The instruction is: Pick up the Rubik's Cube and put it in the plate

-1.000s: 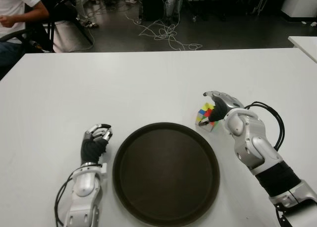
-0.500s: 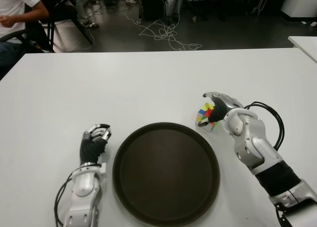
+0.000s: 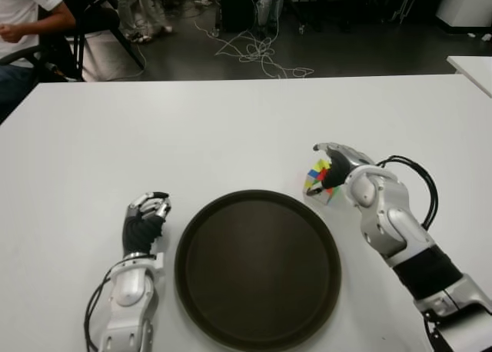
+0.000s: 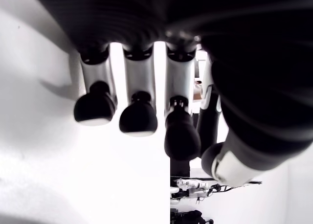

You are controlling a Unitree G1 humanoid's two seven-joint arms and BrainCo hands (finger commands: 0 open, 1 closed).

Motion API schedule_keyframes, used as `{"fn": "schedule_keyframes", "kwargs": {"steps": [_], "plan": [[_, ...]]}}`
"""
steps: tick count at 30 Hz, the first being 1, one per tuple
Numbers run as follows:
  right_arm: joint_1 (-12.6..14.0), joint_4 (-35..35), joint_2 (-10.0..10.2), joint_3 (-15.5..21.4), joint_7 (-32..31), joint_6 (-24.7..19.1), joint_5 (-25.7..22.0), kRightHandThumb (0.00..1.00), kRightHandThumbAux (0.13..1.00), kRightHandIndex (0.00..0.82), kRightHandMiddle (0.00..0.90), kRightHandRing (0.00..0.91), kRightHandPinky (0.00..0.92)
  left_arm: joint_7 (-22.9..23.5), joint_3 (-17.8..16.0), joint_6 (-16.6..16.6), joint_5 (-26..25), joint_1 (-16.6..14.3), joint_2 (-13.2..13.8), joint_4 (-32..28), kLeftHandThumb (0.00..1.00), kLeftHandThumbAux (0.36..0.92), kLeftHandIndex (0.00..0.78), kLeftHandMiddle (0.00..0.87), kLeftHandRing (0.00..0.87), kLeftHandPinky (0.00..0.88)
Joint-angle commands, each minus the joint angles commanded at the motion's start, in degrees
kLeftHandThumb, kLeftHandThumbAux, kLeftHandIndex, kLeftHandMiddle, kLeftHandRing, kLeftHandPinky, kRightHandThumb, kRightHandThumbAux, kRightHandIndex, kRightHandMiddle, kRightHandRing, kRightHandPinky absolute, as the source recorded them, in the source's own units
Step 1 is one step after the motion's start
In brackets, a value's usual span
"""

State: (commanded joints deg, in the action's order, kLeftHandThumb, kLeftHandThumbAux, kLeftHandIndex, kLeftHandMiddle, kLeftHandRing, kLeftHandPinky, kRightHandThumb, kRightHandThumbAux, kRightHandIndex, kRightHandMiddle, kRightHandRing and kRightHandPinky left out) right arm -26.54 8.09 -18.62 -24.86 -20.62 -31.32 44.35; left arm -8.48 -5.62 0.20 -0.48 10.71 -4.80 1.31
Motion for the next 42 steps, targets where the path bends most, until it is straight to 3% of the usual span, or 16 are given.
{"fn": "schedule_keyframes", "kwargs": {"steps": [14,42], "plan": [[-0.7,2.4,0.7,0.2,0.1,0.5,-0.7,0.000,0.786,0.026,0.035,0.041,0.039,-1.3,-0.6,0.0,-0.9,-0.3,-0.8,0.6,0.712,0.703,0.445,0.791,0.821,0.819],[0.1,3.7,1.7,1.2,1.5,0.3,-2.1,0.000,0.781,0.041,0.056,0.055,0.054,-0.5,-0.7,-4.5,-1.8,-0.6,-0.8,2.9,0.714,0.703,0.445,0.803,0.830,0.830]]}}
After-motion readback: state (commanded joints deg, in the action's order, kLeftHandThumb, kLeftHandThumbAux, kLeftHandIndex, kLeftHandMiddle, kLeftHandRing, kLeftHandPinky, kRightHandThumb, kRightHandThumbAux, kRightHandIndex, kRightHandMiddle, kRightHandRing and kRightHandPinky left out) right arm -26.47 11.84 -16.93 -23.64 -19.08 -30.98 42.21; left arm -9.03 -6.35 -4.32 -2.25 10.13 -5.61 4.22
